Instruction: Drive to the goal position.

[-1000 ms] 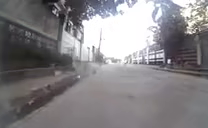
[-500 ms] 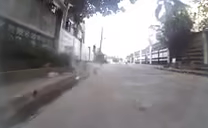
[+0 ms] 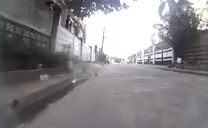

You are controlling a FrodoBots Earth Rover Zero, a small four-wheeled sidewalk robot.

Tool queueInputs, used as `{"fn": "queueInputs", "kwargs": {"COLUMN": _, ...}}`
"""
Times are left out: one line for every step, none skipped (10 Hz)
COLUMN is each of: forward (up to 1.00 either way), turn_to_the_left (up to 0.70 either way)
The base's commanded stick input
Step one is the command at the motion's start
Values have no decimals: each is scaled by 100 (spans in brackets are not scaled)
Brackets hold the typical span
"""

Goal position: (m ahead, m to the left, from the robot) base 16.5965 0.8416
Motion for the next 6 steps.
{"fn": "queueInputs", "kwargs": {"forward": 100, "turn_to_the_left": 1}}
{"fn": "queueInputs", "kwargs": {"forward": 100, "turn_to_the_left": 1}}
{"fn": "queueInputs", "kwargs": {"forward": 100, "turn_to_the_left": 1}}
{"fn": "queueInputs", "kwargs": {"forward": 100, "turn_to_the_left": 1}}
{"fn": "queueInputs", "kwargs": {"forward": 100, "turn_to_the_left": 1}}
{"fn": "queueInputs", "kwargs": {"forward": 100, "turn_to_the_left": 1}}
